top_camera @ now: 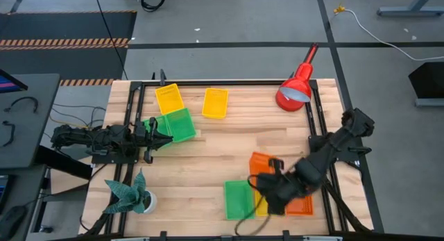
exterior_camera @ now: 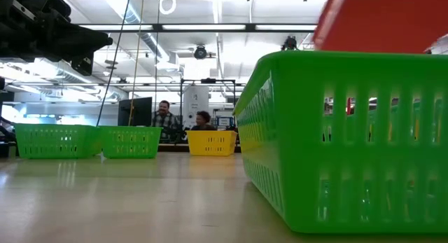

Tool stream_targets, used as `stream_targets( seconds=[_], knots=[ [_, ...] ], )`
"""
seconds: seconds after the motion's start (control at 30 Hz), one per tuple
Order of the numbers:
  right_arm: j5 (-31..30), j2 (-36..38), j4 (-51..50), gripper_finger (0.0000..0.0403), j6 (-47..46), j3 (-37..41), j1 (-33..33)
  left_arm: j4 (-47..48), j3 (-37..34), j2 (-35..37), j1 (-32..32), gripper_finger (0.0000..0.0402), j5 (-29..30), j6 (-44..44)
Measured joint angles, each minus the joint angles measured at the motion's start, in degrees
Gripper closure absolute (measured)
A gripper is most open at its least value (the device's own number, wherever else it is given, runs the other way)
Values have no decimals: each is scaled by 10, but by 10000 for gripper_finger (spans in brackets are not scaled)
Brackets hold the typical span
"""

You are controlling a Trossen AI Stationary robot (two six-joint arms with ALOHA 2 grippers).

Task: Stack baskets by color
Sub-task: Stack the top orange basket on the bottom orange basket

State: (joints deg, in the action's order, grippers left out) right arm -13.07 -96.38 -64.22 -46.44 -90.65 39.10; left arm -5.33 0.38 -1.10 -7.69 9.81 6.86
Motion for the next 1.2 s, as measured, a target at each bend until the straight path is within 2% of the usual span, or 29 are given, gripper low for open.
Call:
stream_targets(
  seconds=[0.17,0.3,0.63,0.77,0.87,1.1,1.2],
  knots=[
    [-11,-9,39,394,-59,0,51,0,0,0,0,363,0,0],
    [-17,-16,48,394,-74,0,65,-1,0,0,0,365,0,0],
    [-26,-21,86,394,-25,0,57,-4,0,0,0,370,0,0],
    [-2,-20,105,394,-3,0,48,-4,0,0,0,365,0,0],
    [21,-19,65,394,-24,-2,53,-4,0,0,0,363,0,0],
    [58,-20,-118,394,-148,-17,98,-4,0,0,0,367,0,0],
    [59,-19,-126,395,-174,-3,130,-4,0,0,0,370,0,0]
  ],
)
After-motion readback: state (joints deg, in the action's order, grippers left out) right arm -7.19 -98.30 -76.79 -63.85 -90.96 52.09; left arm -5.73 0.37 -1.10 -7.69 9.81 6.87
